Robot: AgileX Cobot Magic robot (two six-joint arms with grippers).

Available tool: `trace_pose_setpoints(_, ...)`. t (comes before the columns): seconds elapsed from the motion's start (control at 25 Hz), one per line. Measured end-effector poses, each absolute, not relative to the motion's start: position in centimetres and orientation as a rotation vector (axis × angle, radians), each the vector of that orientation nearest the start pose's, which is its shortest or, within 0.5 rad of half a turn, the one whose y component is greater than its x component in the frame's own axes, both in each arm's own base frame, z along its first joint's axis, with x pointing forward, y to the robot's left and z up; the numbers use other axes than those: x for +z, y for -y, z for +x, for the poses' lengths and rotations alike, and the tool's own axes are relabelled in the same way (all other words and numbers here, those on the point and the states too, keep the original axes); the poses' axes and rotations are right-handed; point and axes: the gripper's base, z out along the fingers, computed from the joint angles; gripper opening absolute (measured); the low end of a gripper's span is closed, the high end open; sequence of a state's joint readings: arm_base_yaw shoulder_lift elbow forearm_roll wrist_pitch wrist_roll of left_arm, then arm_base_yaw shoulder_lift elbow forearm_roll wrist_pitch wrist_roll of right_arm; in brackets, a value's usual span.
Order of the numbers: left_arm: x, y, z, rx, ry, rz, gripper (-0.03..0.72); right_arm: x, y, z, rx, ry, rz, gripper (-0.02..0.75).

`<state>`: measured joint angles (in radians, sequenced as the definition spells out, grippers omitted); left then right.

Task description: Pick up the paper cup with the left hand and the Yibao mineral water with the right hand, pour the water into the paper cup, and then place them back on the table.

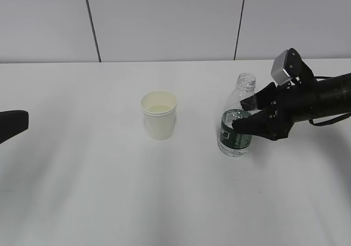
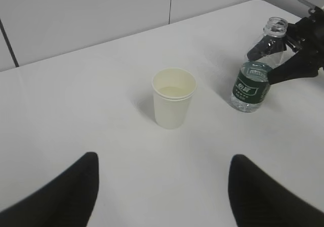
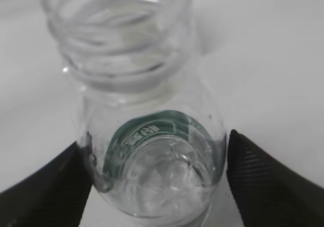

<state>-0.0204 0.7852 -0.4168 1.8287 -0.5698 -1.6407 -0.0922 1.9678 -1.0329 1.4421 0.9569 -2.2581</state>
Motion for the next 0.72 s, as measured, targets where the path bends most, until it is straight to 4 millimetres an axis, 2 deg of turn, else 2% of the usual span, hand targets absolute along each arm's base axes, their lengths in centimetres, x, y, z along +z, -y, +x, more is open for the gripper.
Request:
trace_pose_setpoints(0.52,26.82,5.03,14.38,-0.411,-1.878,0.587,0.489,14.31,-3.65,35.80,0.607,-1.903,-1.217,0.655)
trace_pose_setpoints(0.72,26.82,5.03,14.38,-0.411,-1.878,0.587,0.489,14.65,-3.20,35.63,0.566,-1.932,-1.242,0.655)
